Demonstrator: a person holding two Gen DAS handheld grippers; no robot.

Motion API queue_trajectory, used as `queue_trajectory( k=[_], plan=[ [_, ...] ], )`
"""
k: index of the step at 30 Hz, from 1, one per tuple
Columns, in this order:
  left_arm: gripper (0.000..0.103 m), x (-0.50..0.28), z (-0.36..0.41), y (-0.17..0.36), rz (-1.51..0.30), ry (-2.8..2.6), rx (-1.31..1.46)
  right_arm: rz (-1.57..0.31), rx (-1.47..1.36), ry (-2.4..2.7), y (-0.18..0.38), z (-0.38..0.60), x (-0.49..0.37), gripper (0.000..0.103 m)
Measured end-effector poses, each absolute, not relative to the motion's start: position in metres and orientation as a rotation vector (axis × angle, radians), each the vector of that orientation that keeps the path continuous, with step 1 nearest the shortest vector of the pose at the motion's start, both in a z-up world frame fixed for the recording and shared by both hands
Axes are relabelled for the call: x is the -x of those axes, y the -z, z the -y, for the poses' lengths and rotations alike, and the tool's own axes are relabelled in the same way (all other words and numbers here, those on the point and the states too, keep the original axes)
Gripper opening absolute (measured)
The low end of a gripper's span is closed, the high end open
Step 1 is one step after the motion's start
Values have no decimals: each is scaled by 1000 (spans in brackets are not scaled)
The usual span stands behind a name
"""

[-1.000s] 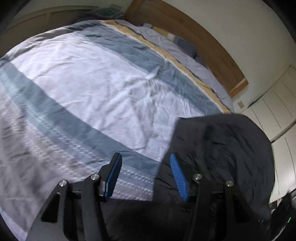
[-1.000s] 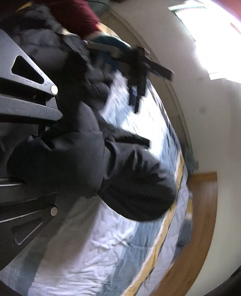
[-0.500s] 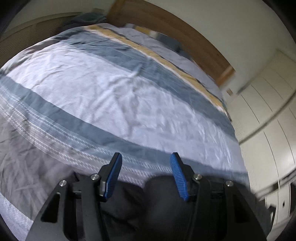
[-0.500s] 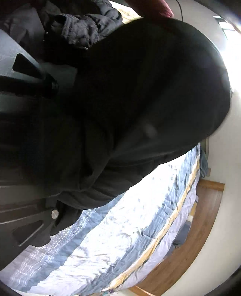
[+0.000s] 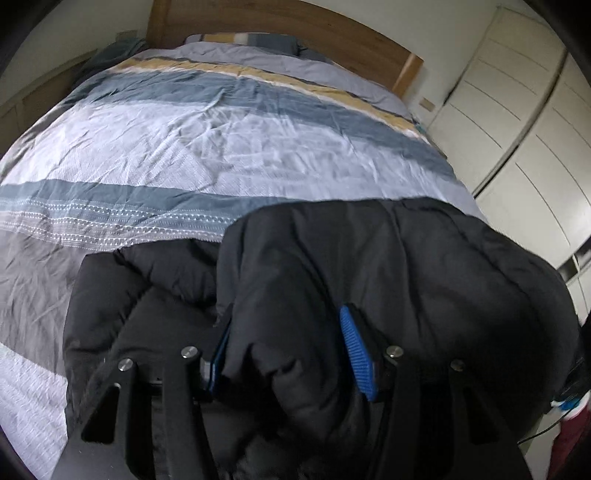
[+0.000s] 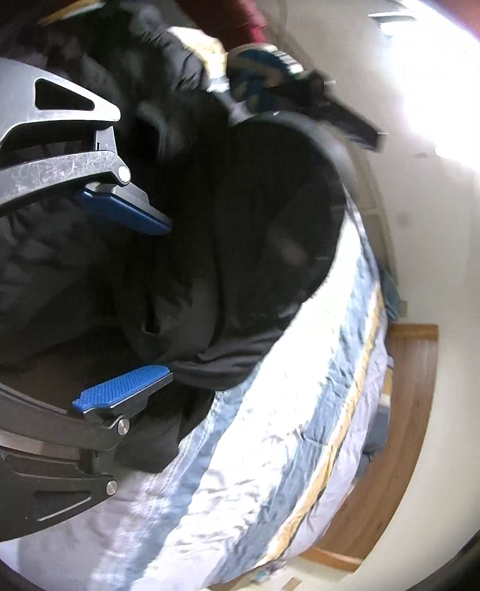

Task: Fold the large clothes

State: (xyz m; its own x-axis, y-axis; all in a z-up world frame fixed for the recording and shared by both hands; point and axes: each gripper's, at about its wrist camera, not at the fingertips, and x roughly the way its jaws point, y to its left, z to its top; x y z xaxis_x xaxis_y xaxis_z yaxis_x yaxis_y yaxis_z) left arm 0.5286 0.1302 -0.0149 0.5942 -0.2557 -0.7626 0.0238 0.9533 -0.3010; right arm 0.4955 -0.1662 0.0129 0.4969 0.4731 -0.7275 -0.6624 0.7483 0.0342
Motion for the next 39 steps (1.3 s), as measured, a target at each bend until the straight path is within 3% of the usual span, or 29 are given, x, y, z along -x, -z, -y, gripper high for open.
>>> queue_trajectory(
  k=[5,10,18,29,39],
  plan=[
    [53,-510,-127,2,-906,171,251,-709,186,-700,-66,162,-483,73],
    [52,-504,-135,-20,-873,166,265,-680,92,-723,-85,131,-512,73],
    [53,-513,-135,-29,-843,153,254,-775,74,-720,-44,83,-530,73],
    [54,-510,-100,43,-922,59,127,-928,127,-669,47,90,-520,73],
    [54,-481,-82,28,-885,62,48,-885,110,-626,23,115,-500,72]
  ],
)
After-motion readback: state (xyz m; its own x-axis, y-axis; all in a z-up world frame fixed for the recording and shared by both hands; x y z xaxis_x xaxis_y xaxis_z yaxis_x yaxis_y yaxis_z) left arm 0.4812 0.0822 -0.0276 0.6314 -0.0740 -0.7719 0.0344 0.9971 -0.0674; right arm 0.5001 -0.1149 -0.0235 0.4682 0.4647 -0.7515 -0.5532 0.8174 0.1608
